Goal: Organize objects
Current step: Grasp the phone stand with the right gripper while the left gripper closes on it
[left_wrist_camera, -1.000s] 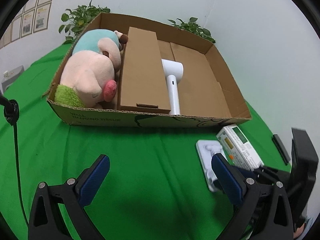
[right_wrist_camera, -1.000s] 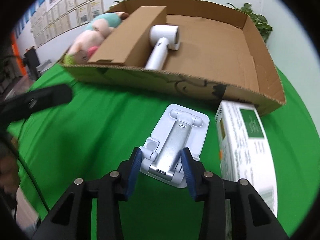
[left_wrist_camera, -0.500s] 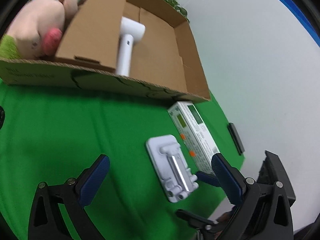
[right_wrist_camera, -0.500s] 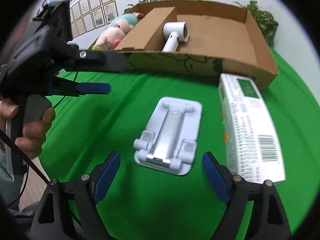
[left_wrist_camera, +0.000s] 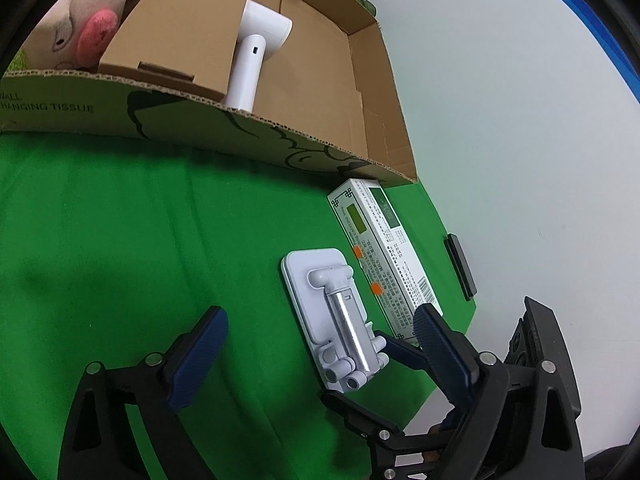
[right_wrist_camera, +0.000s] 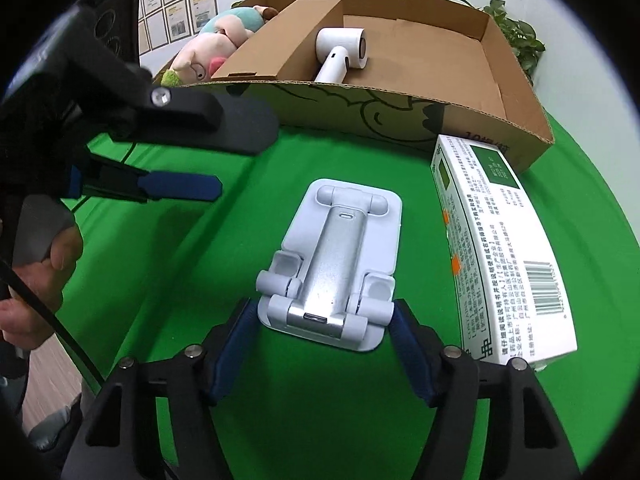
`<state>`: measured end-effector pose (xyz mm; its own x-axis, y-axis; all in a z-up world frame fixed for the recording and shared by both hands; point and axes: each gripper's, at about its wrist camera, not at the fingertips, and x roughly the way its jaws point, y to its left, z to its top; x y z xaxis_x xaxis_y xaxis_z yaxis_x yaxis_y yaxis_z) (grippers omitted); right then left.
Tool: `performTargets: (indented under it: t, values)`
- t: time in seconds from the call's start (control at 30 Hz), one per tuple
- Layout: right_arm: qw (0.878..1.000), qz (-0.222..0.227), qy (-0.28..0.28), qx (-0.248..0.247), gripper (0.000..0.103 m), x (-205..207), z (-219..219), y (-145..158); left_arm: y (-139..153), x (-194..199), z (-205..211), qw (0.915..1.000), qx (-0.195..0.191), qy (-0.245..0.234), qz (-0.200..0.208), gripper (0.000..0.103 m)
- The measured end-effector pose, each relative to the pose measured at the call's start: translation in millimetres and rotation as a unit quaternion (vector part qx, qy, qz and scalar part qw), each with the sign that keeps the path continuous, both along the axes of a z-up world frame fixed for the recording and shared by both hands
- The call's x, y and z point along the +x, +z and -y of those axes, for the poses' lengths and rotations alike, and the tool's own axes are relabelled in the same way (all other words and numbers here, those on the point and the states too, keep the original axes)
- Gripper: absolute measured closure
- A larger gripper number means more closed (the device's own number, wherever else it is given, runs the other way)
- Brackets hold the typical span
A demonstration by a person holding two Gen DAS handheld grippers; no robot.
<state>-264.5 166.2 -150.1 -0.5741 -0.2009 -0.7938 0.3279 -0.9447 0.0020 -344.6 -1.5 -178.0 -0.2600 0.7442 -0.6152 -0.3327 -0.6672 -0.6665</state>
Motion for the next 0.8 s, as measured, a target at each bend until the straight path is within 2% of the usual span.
performTargets:
  t: [0.07, 0.23, 0.3, 0.57, 0.63, 0.8]
  values:
    - [1.0, 0.002, -0.001, -0.009, 0.036, 4, -3, -2, -1, 2, 0, 1.0, 0.001, -0.002, 0.0, 0.013]
    - [0.997, 0.021, 0.002, -0.069, 0.037, 8, -9, 2, -4, 9, -3, 0.9998, 0.008, -0.015, 0.008, 0.026]
    - [0.993, 0.035, 0.008, -0.11, 0.037, 8, -15, 4, -3, 12, -5, 0.9997, 0.011, -0.019, 0.011, 0.028]
    - [0.976, 0.064, 0.023, -0.207, 0.037, 14, -25, 3, -11, 20, -19, 0.9988, -0.003, -0.039, 0.028, 0.051]
    - [0.973, 0.063, 0.029, -0.219, 0.037, 18, -23, 4, -13, 22, -22, 0.9986, -0.009, -0.042, 0.032, 0.061]
    - [0.974, 0.06, 0.042, -0.217, 0.037, 21, -17, 4, -11, 26, -21, 0.9988, -0.019, -0.036, 0.027, 0.065]
